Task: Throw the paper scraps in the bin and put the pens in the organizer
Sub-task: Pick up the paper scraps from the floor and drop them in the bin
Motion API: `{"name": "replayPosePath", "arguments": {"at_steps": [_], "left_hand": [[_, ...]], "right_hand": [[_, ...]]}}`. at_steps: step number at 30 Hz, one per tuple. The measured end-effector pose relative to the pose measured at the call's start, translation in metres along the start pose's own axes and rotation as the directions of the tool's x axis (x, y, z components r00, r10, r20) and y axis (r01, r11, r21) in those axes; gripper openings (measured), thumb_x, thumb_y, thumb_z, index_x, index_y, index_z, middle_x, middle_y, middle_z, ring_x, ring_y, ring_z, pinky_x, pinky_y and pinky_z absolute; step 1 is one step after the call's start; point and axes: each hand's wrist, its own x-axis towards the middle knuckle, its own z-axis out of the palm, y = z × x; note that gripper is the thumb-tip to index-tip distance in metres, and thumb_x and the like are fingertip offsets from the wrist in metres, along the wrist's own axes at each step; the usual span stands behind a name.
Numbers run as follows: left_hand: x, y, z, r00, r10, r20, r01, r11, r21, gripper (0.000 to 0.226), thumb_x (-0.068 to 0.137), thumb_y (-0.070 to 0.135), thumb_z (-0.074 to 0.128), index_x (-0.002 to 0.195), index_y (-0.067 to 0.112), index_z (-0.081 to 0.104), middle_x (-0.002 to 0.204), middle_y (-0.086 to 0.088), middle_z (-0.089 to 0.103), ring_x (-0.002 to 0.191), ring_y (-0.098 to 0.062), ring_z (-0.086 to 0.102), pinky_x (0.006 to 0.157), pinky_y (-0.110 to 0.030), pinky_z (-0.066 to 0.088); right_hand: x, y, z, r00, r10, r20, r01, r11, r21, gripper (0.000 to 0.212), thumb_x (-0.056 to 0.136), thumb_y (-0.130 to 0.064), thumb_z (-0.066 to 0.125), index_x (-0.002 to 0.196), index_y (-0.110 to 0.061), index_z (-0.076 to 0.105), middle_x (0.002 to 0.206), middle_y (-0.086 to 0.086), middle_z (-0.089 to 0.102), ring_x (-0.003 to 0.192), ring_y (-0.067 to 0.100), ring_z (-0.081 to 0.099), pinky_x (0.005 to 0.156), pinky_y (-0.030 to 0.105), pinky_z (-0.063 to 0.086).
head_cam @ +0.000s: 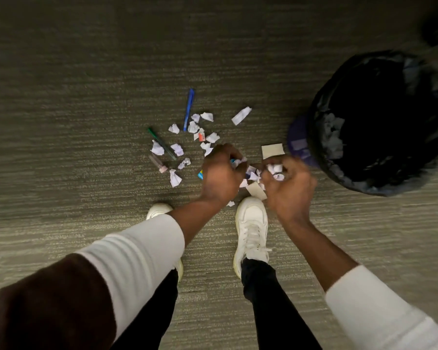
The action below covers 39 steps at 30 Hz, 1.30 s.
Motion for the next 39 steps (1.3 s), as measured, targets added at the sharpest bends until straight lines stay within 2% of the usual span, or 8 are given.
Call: {"name": "replayPosePath", "arguments": {"at_steps": [9,14,18,21,24,30,34,39], "left_hand": [[0.006,0.151,0.022,0.983,0.184,0.017,-0.181,0.975,-0.131,0.016,0.085,0.019,0.084,0.092,0.011,0.073,0.091,-0.004,0.076,0.085,-0.023,0.071,0.076,-0.036,0.057],[0.009,0.193,0.051,0.965,0.219,0.147,-0.206,0.974,-0.095,0.033,0.091,0.027,0.081,0.113,0.005,0.070,0.109,-0.010,0.075,0.102,-0.026,0.069,0.085,-0.036,0.054],[0.004,0.198,0.067,0.963,0.221,0.153,-0.207,0.973,-0.106,0.047,0.098,0.035,0.072,0.135,0.007,0.062,0.133,-0.012,0.069,0.121,-0.029,0.067,0.096,-0.034,0.055],[-0.002,0.176,0.071,0.974,0.186,0.130,-0.174,0.980,-0.099,0.030,0.099,0.030,0.068,0.124,0.013,0.063,0.116,-0.005,0.075,0.100,-0.026,0.073,0.083,-0.034,0.058],[-0.010,0.138,0.060,0.992,0.087,0.093,-0.081,0.995,-0.063,0.018,0.096,0.018,0.067,0.114,0.015,0.066,0.108,-0.001,0.078,0.094,-0.023,0.074,0.081,-0.037,0.060],[-0.024,0.034,0.021,0.991,-0.082,0.109,0.046,0.951,0.305,0.029,0.094,0.025,0.067,0.120,0.015,0.057,0.112,-0.008,0.071,0.103,-0.033,0.071,0.079,-0.040,0.059],[-0.021,-0.045,0.000,0.958,-0.165,0.236,-0.010,0.799,0.602,0.073,0.091,0.052,0.071,0.139,0.004,0.044,0.137,-0.019,0.055,0.131,-0.038,0.055,0.092,-0.052,0.058],[-0.002,-0.123,0.000,0.898,-0.328,0.294,0.005,0.674,0.738,0.131,0.075,0.076,0.075,0.163,0.004,0.011,0.173,-0.024,0.012,0.162,-0.044,0.013,0.120,-0.055,0.039]], "right_hand": [[0.065,-0.005,-0.113,0.885,0.262,-0.385,-0.161,0.948,0.276,0.022,0.081,-0.025,0.072,0.101,-0.018,0.080,0.087,-0.002,0.078,0.072,0.001,0.073,0.067,0.024,0.060],[0.098,0.026,-0.138,0.878,0.414,-0.240,-0.351,0.899,0.263,0.053,0.082,-0.041,0.070,0.134,-0.026,0.073,0.113,-0.003,0.080,0.102,0.008,0.075,0.087,0.019,0.059],[0.098,0.036,-0.146,0.905,0.379,-0.195,-0.326,0.910,0.257,0.052,0.088,-0.039,0.068,0.137,-0.024,0.068,0.121,-0.004,0.077,0.109,0.010,0.074,0.095,0.037,0.064],[0.081,0.029,-0.138,0.937,0.263,-0.228,-0.212,0.950,0.228,0.040,0.087,-0.036,0.070,0.124,-0.021,0.070,0.113,-0.004,0.076,0.097,0.002,0.074,0.088,0.030,0.064],[0.055,0.017,-0.117,0.973,0.153,-0.170,-0.100,0.953,0.285,0.025,0.090,-0.025,0.070,0.114,-0.020,0.071,0.108,0.002,0.076,0.092,0.013,0.075,0.081,0.041,0.065],[0.019,0.013,-0.039,0.980,0.022,0.198,-0.043,0.994,0.103,0.037,0.091,-0.026,0.078,0.124,-0.016,0.065,0.101,0.002,0.075,0.085,0.018,0.075,0.076,0.042,0.064],[0.023,0.046,0.017,0.894,0.225,0.387,-0.161,0.968,-0.192,0.059,0.089,-0.037,0.082,0.138,-0.013,0.059,0.121,0.019,0.074,0.115,0.038,0.069,0.096,0.043,0.058],[0.035,0.110,0.076,0.751,0.541,0.378,-0.363,0.817,-0.447,0.095,0.089,-0.063,0.074,0.161,-0.014,0.035,0.149,0.029,0.054,0.139,0.044,0.054,0.110,0.047,0.051]]}}
